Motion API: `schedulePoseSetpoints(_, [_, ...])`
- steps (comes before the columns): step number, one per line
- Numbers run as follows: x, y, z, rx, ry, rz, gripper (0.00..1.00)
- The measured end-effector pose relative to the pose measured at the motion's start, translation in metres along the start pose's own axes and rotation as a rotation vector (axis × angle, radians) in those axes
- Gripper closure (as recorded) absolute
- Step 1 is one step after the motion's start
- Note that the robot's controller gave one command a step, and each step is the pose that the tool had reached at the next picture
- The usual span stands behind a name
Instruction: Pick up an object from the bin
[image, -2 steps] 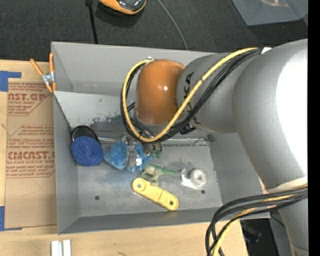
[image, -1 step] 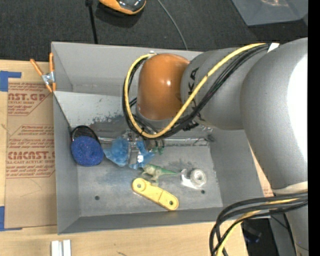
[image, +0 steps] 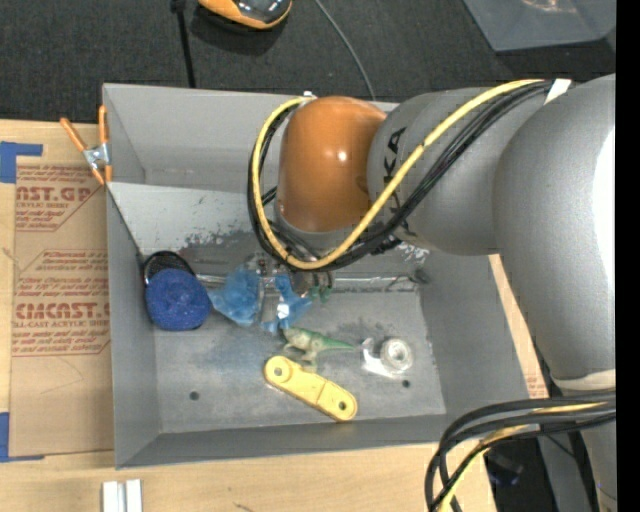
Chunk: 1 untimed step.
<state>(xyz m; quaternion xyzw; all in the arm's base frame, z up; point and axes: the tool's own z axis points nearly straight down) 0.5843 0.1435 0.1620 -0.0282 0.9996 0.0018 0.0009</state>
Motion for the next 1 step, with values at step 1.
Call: schedulePoseSetpoints(1, [-0.0006,0.0002,-0.0097,-0.001,-0.003,0.0,1.0])
